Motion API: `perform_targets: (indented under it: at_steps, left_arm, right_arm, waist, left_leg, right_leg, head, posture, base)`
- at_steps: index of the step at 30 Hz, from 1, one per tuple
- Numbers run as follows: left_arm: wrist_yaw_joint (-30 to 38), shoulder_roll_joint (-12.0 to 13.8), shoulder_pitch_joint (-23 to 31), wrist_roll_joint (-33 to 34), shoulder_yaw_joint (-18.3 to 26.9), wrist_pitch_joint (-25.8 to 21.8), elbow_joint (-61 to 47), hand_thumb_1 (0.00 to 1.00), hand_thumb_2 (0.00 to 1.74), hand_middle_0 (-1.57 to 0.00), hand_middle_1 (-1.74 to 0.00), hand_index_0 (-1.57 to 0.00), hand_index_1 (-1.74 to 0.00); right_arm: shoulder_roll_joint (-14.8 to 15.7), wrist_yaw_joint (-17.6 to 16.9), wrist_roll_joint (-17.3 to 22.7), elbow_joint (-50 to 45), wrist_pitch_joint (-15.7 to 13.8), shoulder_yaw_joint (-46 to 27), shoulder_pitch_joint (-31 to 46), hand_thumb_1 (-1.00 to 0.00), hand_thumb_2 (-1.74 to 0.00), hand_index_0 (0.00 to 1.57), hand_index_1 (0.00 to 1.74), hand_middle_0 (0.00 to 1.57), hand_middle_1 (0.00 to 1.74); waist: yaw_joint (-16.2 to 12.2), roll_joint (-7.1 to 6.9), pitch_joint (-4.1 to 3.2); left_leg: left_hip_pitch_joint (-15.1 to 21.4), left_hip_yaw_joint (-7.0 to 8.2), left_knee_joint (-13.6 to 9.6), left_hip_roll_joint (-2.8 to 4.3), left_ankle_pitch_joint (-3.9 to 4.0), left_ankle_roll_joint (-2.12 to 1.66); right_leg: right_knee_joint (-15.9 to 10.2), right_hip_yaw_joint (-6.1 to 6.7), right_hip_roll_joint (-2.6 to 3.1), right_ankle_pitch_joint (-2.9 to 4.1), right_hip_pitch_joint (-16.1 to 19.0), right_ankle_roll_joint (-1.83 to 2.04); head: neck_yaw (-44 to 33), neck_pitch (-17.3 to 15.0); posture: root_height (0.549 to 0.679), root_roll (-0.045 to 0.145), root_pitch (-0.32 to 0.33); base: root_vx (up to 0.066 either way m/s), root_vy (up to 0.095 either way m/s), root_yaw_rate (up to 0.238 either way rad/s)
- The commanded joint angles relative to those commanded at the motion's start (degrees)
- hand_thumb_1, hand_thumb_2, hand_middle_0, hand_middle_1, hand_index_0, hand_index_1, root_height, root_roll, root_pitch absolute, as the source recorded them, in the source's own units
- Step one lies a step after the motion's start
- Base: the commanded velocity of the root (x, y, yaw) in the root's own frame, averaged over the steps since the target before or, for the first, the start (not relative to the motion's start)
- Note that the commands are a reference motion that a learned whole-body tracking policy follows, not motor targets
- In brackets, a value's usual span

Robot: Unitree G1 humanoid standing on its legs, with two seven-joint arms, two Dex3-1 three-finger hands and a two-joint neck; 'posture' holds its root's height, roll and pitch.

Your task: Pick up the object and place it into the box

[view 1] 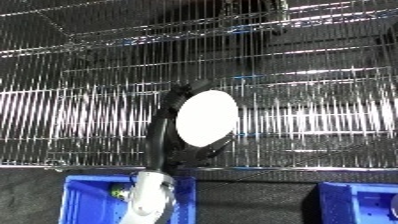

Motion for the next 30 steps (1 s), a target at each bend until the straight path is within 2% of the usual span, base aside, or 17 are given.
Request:
perform_targets:
  at_steps: [4, 9, 15, 19, 25, 30]
  left_arm:
    - [-3.3, -0.1, 1.0, -2.6, 0.3, -0.4, 0.4, 0.95, 1.65, -1.49, -1.65, -1.49, -1.65]
    - [-9.3, 0.0, 3.2, -6.5, 1.3, -3.7, -0.7, 0.95, 1.65, -1.49, -1.65, -1.49, -1.65]
    - [-16.2, 0.2, 8.9, -15.9, 4.5, -5.0, -6.3, 0.95, 1.65, -1.49, -1.65, -1.49, -1.65]
    - [-19.5, -0.6, 15.3, -22.9, 8.1, -5.9, -12.8, 0.95, 1.65, -1.49, -1.65, -1.49, -1.65]
    - [-18.3, -0.9, 23.7, -23.9, 13.3, -8.8, -22.1, 0.95, 1.65, -1.49, -1.65, -1.49, -1.65]
    - [-13.7, 0.1, 28.9, -23.5, 18.0, -8.4, -22.4, 0.95, 1.65, -1.49, -1.65, -1.49, -1.65]
  right_arm:
    - [0.4, -0.1, -0.5, 0.3, 0.1, -0.2, 0.1, 0.0, 0.0, 0.0, 0.0, 0.0, 0.0]
    - [0.7, 0.0, -1.1, 1.5, -0.1, -0.9, 0.6, 0.0, 0.0, 0.0, 0.0, 0.0, 0.0]
    - [1.0, -0.2, -1.1, 2.9, -1.0, -2.4, 2.3, 0.0, 0.0, 0.0, 0.0, 0.0, 0.0]
    - [1.4, -0.5, -0.9, 3.6, -2.1, -3.9, 4.2, 0.0, 0.0, 0.0, 0.0, 0.0, 0.0]
    - [1.3, -0.3, -0.1, 4.8, -3.2, -6.2, 6.7, 0.0, 0.0, 0.0, 0.0, 0.0, 0.0]
    - [0.9, 0.3, 0.9, 6.1, -3.9, -8.1, 8.2, 0.0, 0.0, 0.0, 0.0, 0.0, 0.0]
  waist:
    - [0.4, 0.44, 0.0]
    - [1.4, 1.26, 0.0]
    - [3.4, 2.6, 0.0]
    - [5.2, 3.73, 0.0]
    - [8.1, 5.21, 0.0]
    - [10.1, 6.16, 0.0]
  left_leg:
    - [1.3, -0.19, -1.1, -0.36, 0.26, -0.06]
    - [2.9, -0.55, -2.3, -0.84, 0.63, -0.17]
    - [4.5, -1.45, -3.4, -1.71, 0.9, -0.21]
    - [5.1, -2.4, -3.5, -2.72, 0.83, -0.04]
    - [5.1, -3.83, -3.6, -4.12, 1.14, 0.04]
    - [5.3, -4.9, -4.6, -5.11, 1.88, -0.03]
  right_leg:
    - [-0.7, -0.12, -0.29, -0.08, 1.0, 0.04]
    - [-1.2, -0.49, -0.86, -0.3, 2.5, -0.08]
    - [-1.2, -1.52, -2.0, -0.96, 4.0, -0.44]
    - [-0.5, -2.51, -2.9, -1.72, 4.7, -0.83]
    - [0.5, -4.21, -3.84, -2.64, 5.3, -1.35]
    - [0.2, -5.49, -4.2, -3.07, 6.2, -1.57]
  head:
    - [0.1, -0.1]
    - [0.7, -1.2]
    - [3.0, -2.5]
    - [5.7, -3.1]
    - [8.5, -4.2]
    - [9.5, -5.6]
  posture:
    - [0.642, 0.003, 0.15]
    - [0.644, 0.01, 0.138]
    - [0.646, 0.02, 0.122]
    - [0.646, 0.027, 0.114]
    - [0.646, 0.036, 0.107]
    - [0.647, 0.04, 0.107]
  base:
    - [-0.016, 0.003, 0.064]
    - [-0.02, -0.002, 0.097]
    - [-0.019, -0.023, 0.171]
    - [-0.016, -0.029, 0.21]
    - [-0.008, -0.032, 0.21]
    - [-0.007, -0.033, 0.212]
